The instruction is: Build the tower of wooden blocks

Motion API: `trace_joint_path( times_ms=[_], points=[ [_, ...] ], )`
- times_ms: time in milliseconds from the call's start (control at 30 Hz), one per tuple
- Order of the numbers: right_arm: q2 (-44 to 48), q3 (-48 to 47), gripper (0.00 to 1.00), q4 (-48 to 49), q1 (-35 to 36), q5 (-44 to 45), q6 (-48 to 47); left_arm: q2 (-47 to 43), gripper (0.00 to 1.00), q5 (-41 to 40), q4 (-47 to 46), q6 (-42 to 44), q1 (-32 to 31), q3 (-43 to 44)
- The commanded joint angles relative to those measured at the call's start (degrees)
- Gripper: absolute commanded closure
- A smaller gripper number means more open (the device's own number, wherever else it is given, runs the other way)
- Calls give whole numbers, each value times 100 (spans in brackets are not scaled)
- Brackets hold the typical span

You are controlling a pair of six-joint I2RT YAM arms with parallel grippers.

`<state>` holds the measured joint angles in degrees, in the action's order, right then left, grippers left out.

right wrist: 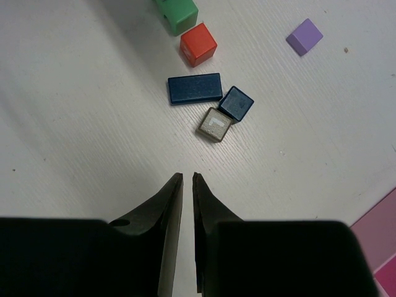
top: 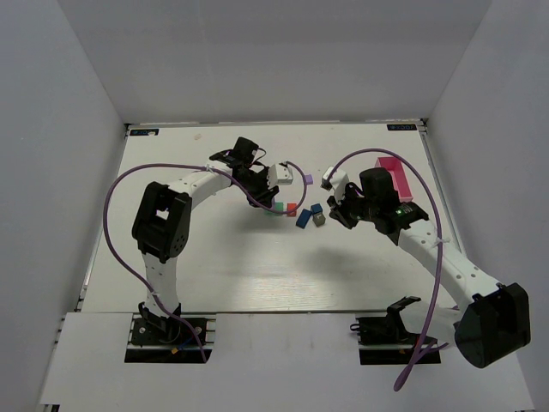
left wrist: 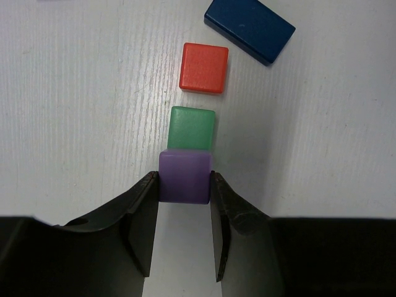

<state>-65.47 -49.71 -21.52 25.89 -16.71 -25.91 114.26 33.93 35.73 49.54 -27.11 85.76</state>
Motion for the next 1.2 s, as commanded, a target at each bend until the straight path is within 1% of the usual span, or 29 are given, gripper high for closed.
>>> trace_joint_path(
  times_ms=[0,133,233,533,800,900,1033,1067,1133,1167],
  points=[
    [-27,14,82,-10,-14,-104,-2,-325,81,245,-48,91,31,-68],
    [-36,6,82,-54,-5,-104,-2,-325,76,193,-48,91,31,-68],
    [-36,-3,82,-37,-14,-96,-10,-325,74,193,-48,39,31,-68],
    [-44,5,82,-45,-14,-104,-2,-325,62,140,-48,38,31,-68],
    [-45,5,82,-37,-14,-104,-2,-325,56,87,-48,38,31,-68],
    [-62,6,82,-36,-14,-96,-2,-377,51,34,-48,38,31,-120],
    [-62,14,82,-37,-5,-96,-2,-378,47,34,-101,38,31,-173],
    [-71,6,82,-37,-5,-104,-10,-378,44,-18,-101,38,31,-173],
    [-62,5,82,-45,-14,-96,-2,-430,40,-18,-101,38,31,-173],
    [-62,-12,82,-54,-31,-96,-2,-431,40,-18,-101,38,31,-225]
  ],
)
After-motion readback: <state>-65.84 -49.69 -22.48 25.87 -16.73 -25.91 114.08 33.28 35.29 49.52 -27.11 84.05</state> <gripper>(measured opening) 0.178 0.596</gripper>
